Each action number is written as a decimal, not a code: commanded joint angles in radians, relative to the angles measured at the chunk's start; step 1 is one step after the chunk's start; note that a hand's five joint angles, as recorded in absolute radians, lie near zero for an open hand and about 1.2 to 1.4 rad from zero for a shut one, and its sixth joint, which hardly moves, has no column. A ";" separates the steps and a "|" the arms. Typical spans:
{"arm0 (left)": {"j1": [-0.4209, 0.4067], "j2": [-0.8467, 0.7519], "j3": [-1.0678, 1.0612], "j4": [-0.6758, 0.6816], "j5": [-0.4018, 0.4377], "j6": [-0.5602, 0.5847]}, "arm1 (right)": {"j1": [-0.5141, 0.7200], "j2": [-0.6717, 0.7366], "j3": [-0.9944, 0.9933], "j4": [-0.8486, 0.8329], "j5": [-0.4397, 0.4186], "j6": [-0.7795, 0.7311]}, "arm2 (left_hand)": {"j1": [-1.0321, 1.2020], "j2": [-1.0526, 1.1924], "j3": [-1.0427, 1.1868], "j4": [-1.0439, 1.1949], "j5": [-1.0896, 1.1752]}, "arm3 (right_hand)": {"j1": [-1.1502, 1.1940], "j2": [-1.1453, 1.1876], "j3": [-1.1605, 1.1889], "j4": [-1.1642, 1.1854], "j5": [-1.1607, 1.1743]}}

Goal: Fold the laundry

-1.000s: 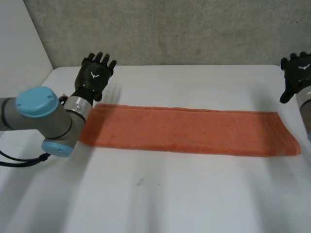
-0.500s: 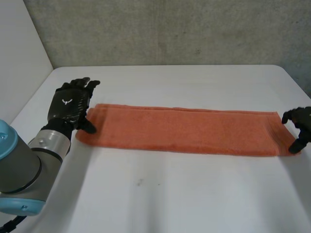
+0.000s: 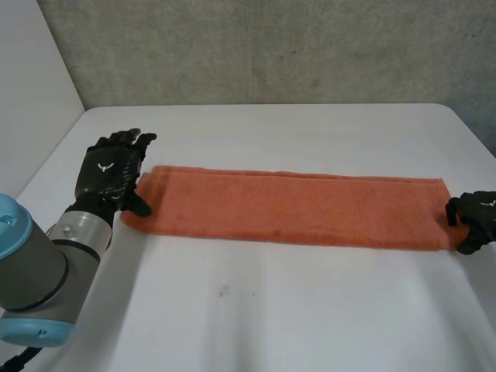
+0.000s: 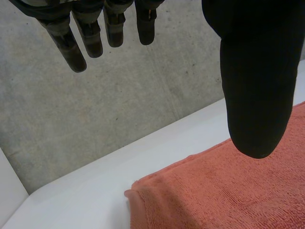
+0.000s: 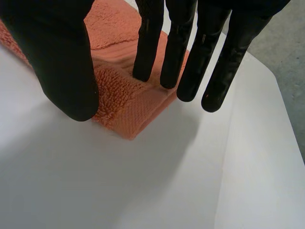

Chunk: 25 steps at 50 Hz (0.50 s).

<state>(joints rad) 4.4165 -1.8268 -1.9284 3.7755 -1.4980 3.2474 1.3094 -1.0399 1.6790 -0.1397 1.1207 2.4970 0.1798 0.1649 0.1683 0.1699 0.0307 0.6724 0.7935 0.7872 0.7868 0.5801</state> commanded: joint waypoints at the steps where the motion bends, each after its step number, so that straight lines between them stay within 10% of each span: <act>1: 0.000 -0.005 -0.003 -0.002 -0.001 0.000 | -0.001 0.014 -0.021 -0.008 0.013 -0.001 | -0.005 0.010 0.006 0.005 -0.031 | 0.723 0.602 0.608 0.608 0.641; 7: -0.002 -0.005 -0.011 -0.002 -0.001 0.000 | -0.036 -0.002 -0.022 -0.101 0.100 0.008 | -0.005 0.010 0.006 0.005 -0.031 | 0.724 0.603 0.609 0.609 0.642; 14: -0.005 -0.002 -0.014 -0.002 -0.002 0.000 | -0.116 -0.011 -0.096 -0.184 0.390 -0.038 | -0.005 0.010 0.006 0.005 -0.031 | 0.724 0.603 0.609 0.609 0.642; 21: -0.003 -0.002 -0.014 -0.005 -0.002 0.000 | -0.099 -0.028 -0.142 -0.187 0.392 -0.067 | -0.005 0.010 0.006 0.005 -0.031 | 0.724 0.603 0.609 0.609 0.642; 25: -0.005 -0.002 -0.014 -0.007 -0.002 0.000 | 0.106 -0.086 -0.192 -0.190 0.383 -0.026 | -0.005 0.010 0.006 0.005 -0.031 | 0.724 0.603 0.609 0.609 0.642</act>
<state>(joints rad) 4.4127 -1.8285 -1.9422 3.7710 -1.5003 3.2474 1.2118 -1.0677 1.5458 -0.3306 1.5221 2.4358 0.1798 0.1647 0.1683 0.1699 0.0307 0.9641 1.1818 1.1837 1.1936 0.9775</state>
